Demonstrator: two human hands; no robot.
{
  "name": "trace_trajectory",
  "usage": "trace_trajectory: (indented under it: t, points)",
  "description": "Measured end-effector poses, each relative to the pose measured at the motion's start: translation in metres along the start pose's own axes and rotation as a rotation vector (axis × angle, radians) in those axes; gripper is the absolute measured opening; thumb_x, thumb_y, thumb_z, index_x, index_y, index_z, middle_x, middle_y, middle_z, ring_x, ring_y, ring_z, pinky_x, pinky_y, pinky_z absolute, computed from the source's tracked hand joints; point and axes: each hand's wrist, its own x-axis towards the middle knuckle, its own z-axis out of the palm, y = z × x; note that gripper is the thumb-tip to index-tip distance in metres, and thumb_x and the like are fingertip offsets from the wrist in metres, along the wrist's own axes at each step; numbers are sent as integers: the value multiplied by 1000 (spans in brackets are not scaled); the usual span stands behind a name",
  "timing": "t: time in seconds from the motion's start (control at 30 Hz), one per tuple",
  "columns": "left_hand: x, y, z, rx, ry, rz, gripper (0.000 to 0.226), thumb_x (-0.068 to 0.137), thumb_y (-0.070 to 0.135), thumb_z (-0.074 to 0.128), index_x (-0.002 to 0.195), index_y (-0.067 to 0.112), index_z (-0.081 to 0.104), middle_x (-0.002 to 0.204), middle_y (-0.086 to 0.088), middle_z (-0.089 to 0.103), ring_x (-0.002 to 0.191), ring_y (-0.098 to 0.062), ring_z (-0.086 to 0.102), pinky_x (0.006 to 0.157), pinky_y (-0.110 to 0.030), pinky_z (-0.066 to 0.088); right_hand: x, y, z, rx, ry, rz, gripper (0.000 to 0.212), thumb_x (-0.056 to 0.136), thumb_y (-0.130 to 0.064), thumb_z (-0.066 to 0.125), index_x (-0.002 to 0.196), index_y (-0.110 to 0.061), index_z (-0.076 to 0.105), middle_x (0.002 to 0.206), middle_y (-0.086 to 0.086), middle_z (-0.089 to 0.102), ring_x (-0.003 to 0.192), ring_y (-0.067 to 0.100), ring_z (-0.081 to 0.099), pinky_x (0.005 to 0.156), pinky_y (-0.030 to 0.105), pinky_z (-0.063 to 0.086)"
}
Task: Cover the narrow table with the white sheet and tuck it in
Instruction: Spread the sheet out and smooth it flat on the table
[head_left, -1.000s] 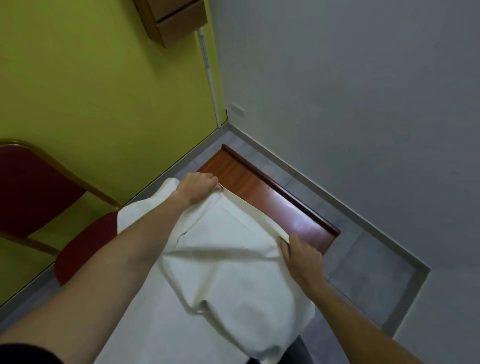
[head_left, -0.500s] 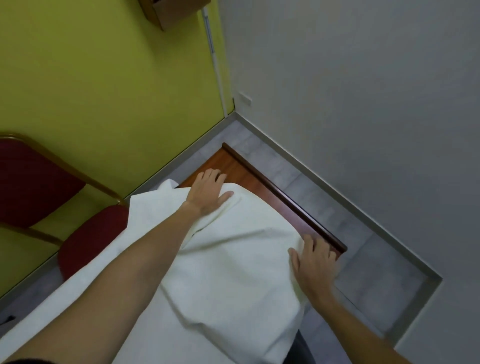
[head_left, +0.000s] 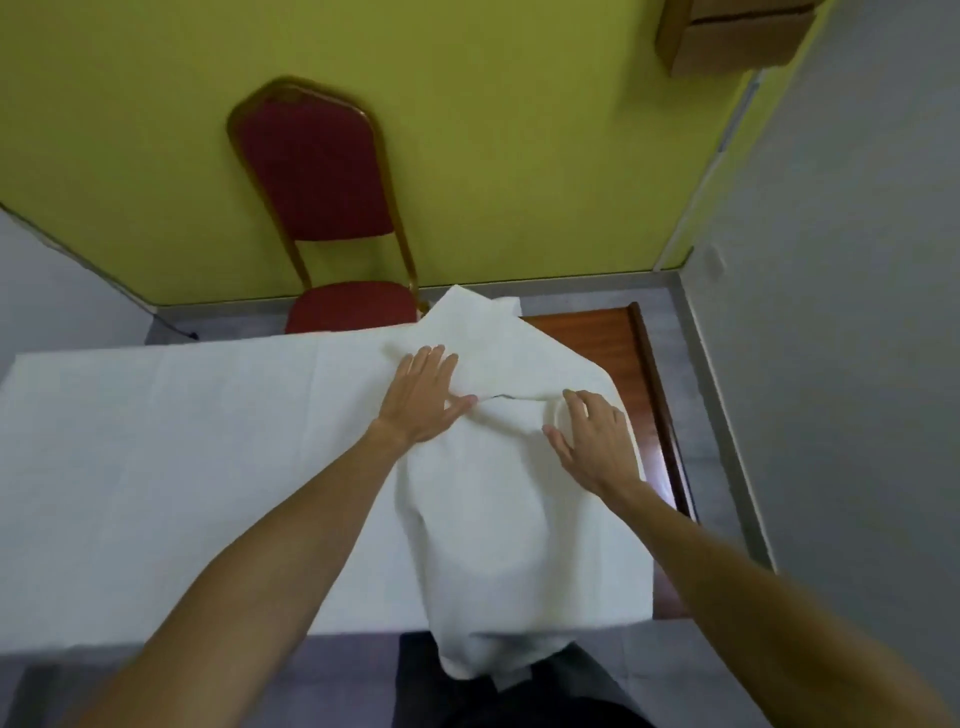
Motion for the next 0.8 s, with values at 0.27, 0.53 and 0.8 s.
trace_trajectory:
  t: [0.27, 0.53, 0.8]
  points:
    - [-146, 37, 22, -114, -63, -394, 92, 85, 73, 12, 150, 10, 31, 158, -15, 26, 146, -31, 21, 119, -47, 15, -5, -16, -13, -15, -135, -343, 60, 96, -54, 46, 135, -9, 46, 135, 14, 52, 121, 34, 50, 100, 46, 42]
    - [-243, 86, 38, -215, 4, -698, 95, 84, 77, 11, 153, 12, 24, 160, -13, 22, 147, -31, 17, 120, -46, 11, -14, -34, -29, -101, -294, -520, 87, 91, -72, 23, 151, -9, 31, 158, 22, 28, 146, 43, 25, 120, 52, 23]
    - [-289, 170, 47, -294, 19, -870, 99, 82, 78, 8, 154, 11, 20, 161, -12, 19, 147, -30, 16, 120, -45, 9, -35, -22, -58, -204, -350, -701, 92, 95, -73, 25, 156, -5, 18, 164, 23, 12, 152, 40, 9, 123, 51, 11]
